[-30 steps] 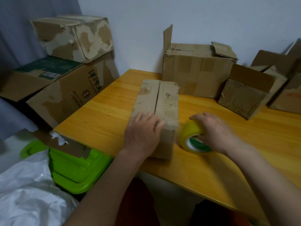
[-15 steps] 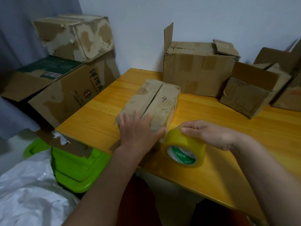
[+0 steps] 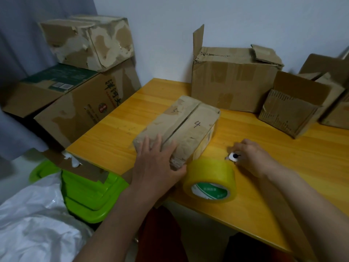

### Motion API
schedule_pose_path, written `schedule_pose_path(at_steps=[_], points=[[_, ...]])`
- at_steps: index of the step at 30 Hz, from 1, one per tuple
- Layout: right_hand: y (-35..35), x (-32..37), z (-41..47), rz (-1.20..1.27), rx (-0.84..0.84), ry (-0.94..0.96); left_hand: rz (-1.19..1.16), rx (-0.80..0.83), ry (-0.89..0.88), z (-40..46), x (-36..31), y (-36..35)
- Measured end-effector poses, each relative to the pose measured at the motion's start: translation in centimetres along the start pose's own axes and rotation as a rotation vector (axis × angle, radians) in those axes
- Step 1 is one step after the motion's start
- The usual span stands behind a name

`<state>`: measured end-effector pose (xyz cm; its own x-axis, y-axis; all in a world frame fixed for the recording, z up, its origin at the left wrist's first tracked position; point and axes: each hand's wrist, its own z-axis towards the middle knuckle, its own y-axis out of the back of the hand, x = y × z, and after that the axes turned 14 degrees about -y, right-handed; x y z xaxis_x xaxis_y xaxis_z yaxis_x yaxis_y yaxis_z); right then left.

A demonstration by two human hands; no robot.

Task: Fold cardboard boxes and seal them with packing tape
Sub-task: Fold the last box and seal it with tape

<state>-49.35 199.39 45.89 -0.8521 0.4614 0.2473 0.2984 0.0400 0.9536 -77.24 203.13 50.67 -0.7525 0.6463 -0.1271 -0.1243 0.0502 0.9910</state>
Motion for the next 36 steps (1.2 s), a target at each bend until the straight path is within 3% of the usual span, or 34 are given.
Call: schedule_pose_path(at_steps=[4, 9, 13, 15, 18, 20, 22, 25, 29, 36], points=[[2.2, -0.2, -1.1, 0.307, 0.043, -0.049, -0.041, 0.025, -0.105, -0.1, 0.2, 0.2], [5.2, 3.1, -3.0, 0.774, -0.068, 0.138, -0.028, 0.064, -0.324, 3.4, 2.0, 1.0], [5.4, 7.6, -3.9, 0.851, -0.079, 0.275, 0.009, 0.131, -0.425, 7.2, 2.5, 2.1], [4.7, 9.3, -3.9, 0.878, -0.007, 0.323, 0.028, 0.086, -0.433, 8.0, 2.2, 2.2], [3.4, 10.3, -3.7, 0.948, 0.137, 0.328, -0.147, -0.195, -0.224, 6.8, 1.6, 1.1], [2.9, 10.3, -3.6, 0.947, 0.204, 0.309, -0.585, -0.42, 0.114, 4.4, 0.9, 0.3], [2.8, 10.3, -3.4, 0.927, 0.238, 0.298, -1.069, -0.493, 0.369, 2.1, -0.4, -0.5], [2.7, 10.8, -3.2, 0.876, 0.215, 0.278, -1.332, -0.24, 0.329, 0.6, -2.4, -2.3], [2.7, 11.2, -3.2, 0.762, 0.112, 0.247, -1.32, -0.122, 0.282, 0.6, -2.4, -2.3], [2.3, 11.5, -3.0, 0.772, 0.09, 0.247, -1.323, 0.16, 0.219, -0.9, 0.0, -1.1]])
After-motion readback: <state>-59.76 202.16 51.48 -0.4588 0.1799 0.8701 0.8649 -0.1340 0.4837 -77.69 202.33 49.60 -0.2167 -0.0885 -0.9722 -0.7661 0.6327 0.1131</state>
